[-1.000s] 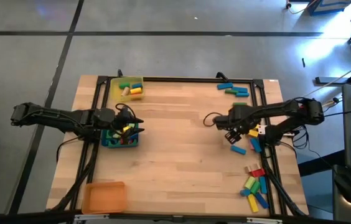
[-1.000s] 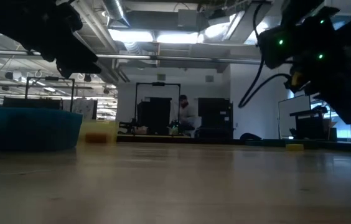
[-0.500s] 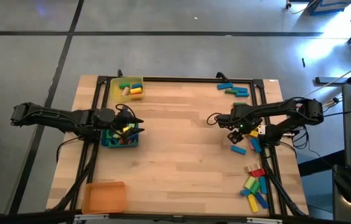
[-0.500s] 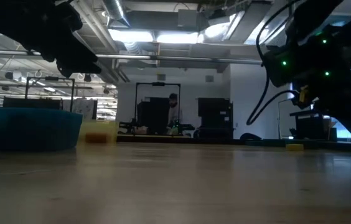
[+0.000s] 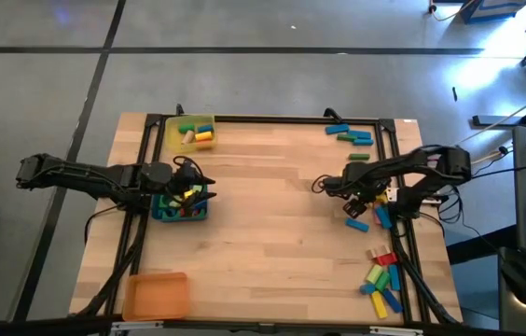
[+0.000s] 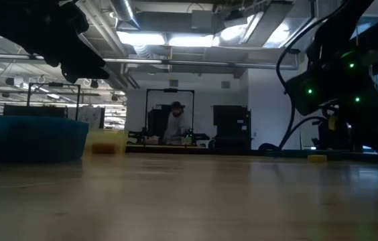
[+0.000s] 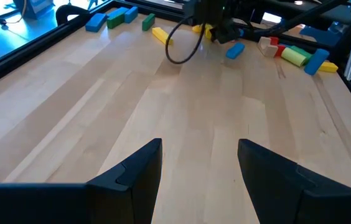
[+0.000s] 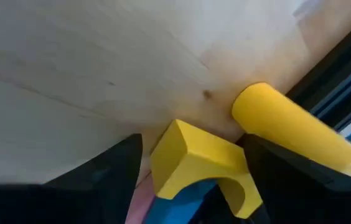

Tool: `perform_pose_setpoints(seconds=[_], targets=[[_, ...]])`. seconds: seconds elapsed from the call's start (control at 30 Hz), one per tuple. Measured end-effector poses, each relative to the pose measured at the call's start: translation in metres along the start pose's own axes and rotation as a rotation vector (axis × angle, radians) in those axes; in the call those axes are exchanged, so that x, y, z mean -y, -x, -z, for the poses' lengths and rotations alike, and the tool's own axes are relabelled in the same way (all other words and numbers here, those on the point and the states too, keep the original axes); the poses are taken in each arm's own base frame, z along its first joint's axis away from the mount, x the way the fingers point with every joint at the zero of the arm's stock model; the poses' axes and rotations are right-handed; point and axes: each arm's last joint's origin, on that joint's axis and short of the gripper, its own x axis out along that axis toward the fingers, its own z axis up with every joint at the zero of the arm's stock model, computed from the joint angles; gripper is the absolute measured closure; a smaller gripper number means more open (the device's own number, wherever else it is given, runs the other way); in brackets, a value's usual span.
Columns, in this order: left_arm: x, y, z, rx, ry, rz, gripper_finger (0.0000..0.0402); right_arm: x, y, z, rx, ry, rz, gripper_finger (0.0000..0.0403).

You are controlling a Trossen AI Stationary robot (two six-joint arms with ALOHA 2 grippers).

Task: Sort blocks by size
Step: Put the yellow arch block into the blue bin

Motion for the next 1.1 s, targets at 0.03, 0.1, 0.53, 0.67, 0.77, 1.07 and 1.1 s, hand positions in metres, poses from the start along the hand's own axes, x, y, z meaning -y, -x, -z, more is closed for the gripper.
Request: perform_pose_setpoints(seconds=[0.03,0.1,0.53,0.67,0.77,1.07,1.1], targets=[[0.0,0.0,0.0,0.0,0.0,0.0,0.0206,-0.001,-0.001,0.0,-0.013,0.014,0.001,0.0118],[0.0,0.0,0.0,0.0,0.0,0.0,0.0206,-0.002,-0.002,-0.001,-0.03,0.035,0.002,0.0118],[0.0,0.0,0.0,0.0,0.0,0.0,0.0206,-0.005,0.001,-0.002,-0.065,0.07,-0.068,0.0118],[0.0,0.0,0.0,0.0,0.0,0.0,0.0206,-0.008,0.002,-0.003,-0.074,0.073,-0.131,0.0118],[0.0,0.0,0.0,0.0,-0.005,0.0,0.0206,-0.011,0.007,-0.006,-0.051,0.074,-0.154,0.0118],[0.0,0.0,0.0,0.0,-0.011,0.0,0.0206,-0.01,0.052,-0.013,-0.005,0.133,-0.127,0.0118],[0.0,0.0,0.0,0.0,-0.012,0.0,0.0206,-0.008,0.055,-0.011,-0.022,0.141,-0.1,0.0118]])
